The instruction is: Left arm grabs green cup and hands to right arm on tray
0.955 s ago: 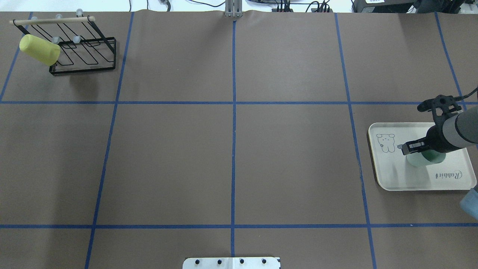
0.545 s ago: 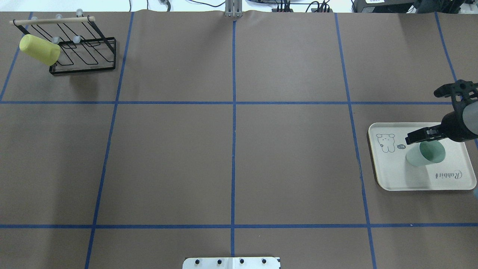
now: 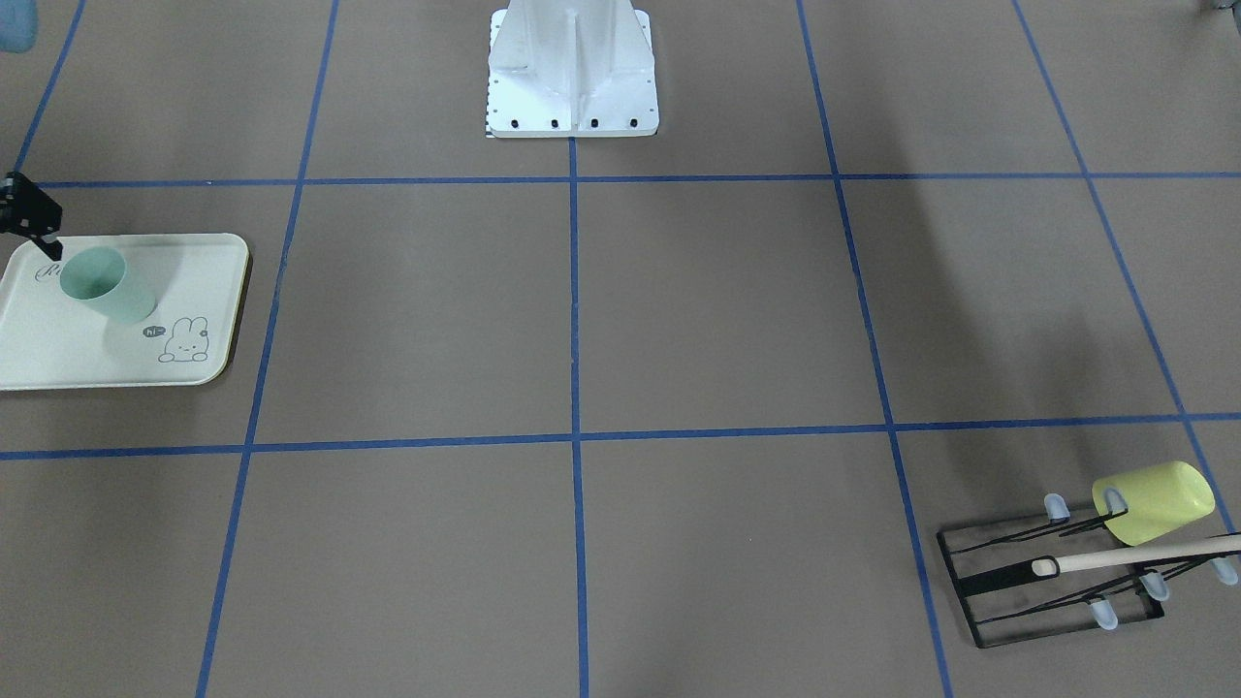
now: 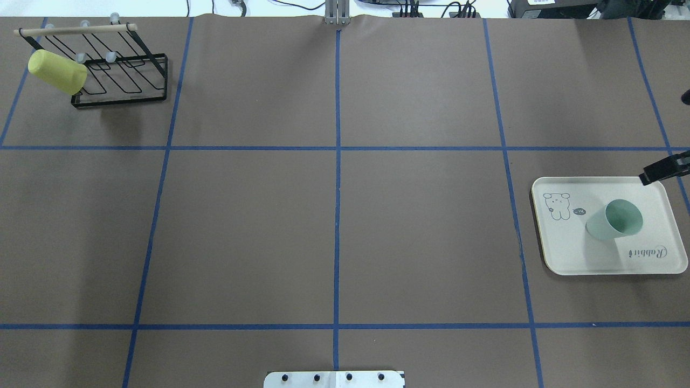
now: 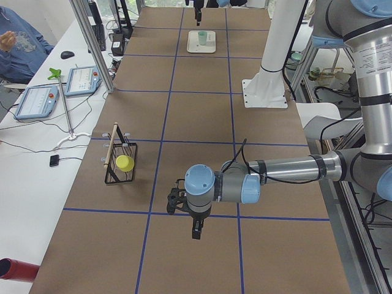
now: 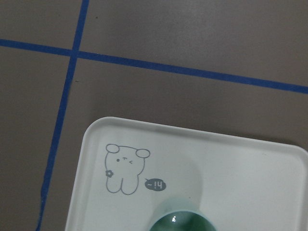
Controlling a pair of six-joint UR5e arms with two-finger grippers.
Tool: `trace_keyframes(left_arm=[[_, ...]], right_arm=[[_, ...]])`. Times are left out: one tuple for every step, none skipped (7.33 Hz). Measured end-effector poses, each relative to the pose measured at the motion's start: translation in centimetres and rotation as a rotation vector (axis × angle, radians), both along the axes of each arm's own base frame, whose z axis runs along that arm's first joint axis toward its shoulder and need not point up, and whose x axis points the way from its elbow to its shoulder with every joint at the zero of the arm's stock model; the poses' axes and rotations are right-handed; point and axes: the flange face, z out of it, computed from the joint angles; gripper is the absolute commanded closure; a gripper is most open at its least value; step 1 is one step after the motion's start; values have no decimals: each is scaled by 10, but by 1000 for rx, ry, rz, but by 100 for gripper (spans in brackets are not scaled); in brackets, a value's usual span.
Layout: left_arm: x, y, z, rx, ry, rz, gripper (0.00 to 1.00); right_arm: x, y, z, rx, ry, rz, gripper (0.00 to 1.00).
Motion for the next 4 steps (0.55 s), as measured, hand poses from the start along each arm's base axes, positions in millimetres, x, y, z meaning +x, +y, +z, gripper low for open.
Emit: trace_keyframes(left_arm=[[1,-1,-4,3,20,-1,0],[2,-2,-11,14,29,-3,0],[2,-3,-19,25,29,-4,0],[2,-3,-22,31,30,-6,0]], right_arm=[[38,-5,22,10,1,-34,0],[76,-5,52,24,2,-62,0],[115,4,91,30,5,-82,0],[150,25,126,11,2,-66,0]])
